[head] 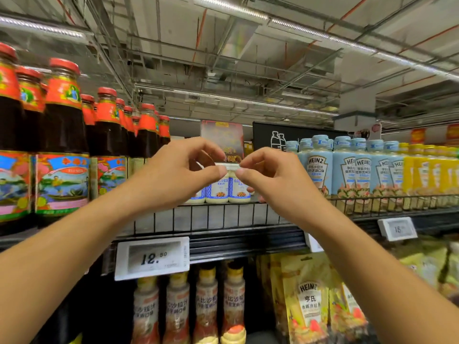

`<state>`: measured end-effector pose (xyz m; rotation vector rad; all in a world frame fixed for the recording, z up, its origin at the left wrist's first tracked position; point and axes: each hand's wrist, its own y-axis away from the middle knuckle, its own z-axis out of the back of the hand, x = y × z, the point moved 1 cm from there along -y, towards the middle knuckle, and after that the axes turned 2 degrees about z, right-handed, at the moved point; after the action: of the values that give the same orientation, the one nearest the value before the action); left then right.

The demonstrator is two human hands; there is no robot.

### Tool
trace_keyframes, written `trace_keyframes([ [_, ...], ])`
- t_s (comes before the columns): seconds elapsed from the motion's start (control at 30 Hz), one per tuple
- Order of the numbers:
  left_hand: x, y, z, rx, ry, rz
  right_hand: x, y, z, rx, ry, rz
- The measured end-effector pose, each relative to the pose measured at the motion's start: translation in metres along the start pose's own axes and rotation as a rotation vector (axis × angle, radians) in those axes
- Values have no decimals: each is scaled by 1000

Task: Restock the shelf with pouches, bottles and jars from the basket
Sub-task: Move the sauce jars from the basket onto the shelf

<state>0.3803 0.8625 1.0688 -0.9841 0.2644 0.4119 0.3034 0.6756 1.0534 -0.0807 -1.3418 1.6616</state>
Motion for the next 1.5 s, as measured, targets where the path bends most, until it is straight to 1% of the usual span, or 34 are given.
trace_keyframes([
  [0.2,-14,19,-10,18,216,-53,15,38,3,-37,-100,-44],
  [0.33,-19,27,-22,48,361,-58,14,59,10,-62,-138,-86],
  [0.57,-28,34,-70,112,561,-61,-2,99,40,-136,-144,-185],
  [0.8,-51,41,-146,228,659,-68,-23,148,81,-214,-86,-274],
  [0.97,-68,43,-207,313,742,-29,-42,183,123,-263,-11,-357],
  [1.23,-104,54,-315,422,850,25,-78,256,194,-379,11,-488],
  [1.37,-126,68,-367,501,927,82,-95,300,228,-422,44,-584],
  [1.5,-148,90,-415,580,979,157,-107,344,257,-503,44,-672],
])
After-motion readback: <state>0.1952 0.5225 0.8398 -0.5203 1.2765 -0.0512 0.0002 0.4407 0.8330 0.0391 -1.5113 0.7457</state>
